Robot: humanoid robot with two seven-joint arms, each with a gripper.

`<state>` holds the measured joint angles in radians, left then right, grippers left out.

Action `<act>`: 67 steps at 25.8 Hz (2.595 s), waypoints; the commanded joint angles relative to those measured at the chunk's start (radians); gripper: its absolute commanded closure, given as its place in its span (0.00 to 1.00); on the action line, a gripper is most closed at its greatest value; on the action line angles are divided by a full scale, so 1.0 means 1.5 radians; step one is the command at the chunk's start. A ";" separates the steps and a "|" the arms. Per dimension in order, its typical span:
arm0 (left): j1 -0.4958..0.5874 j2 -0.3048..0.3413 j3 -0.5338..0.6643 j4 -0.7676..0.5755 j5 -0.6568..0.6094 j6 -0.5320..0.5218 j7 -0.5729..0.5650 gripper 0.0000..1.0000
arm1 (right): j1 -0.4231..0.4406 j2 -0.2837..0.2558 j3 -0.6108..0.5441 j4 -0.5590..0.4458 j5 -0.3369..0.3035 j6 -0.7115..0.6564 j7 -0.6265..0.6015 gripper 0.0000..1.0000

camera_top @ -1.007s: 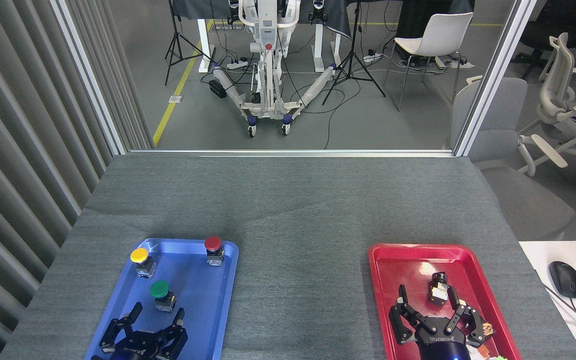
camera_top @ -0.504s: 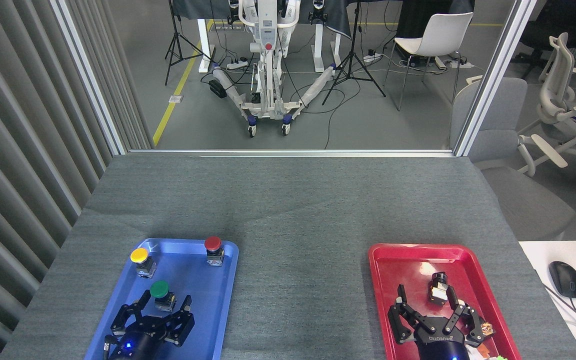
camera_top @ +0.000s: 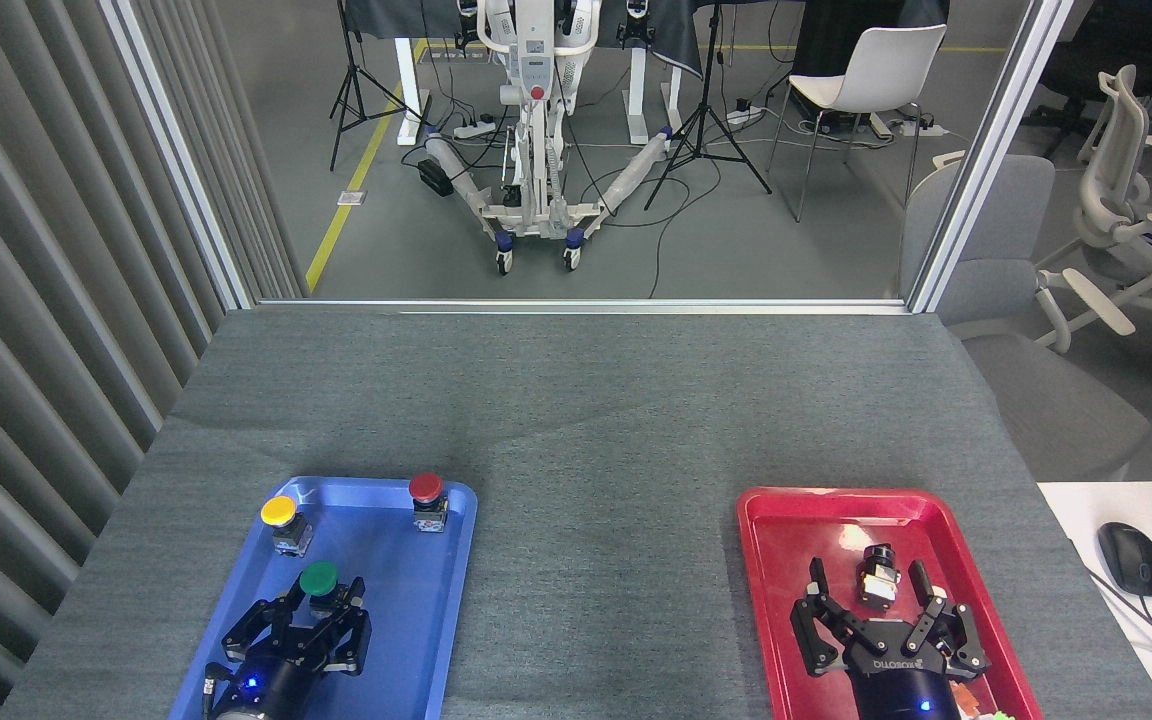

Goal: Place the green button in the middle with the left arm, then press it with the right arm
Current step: 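Carry the green button off the tray toward the table middle, then release the green button and withdraw the left hand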

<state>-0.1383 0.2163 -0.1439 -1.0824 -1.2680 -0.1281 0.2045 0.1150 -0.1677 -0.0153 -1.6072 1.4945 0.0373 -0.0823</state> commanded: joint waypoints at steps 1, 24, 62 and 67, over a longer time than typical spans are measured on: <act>0.005 0.007 -0.001 0.006 -0.005 -0.011 0.002 0.64 | -0.010 -0.014 -0.003 0.000 -0.001 -0.003 0.001 0.00; -0.140 -0.128 -0.254 0.064 -0.134 -0.186 0.084 1.00 | 0.010 -0.018 0.001 -0.001 0.000 -0.005 0.015 0.00; -0.024 -0.118 -0.252 -0.064 -0.139 0.028 0.112 0.01 | 0.026 -0.010 -0.015 -0.006 0.002 -0.146 0.010 1.00; 0.095 -0.078 -0.176 -0.214 -0.128 0.065 0.101 0.01 | -0.013 0.001 0.042 -0.006 0.007 -0.142 0.017 1.00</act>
<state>-0.0951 0.0681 -0.4773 -1.2751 -1.4680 -0.0555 0.3611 0.1322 -0.1732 0.0001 -1.6172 1.5001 -0.1785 -0.0697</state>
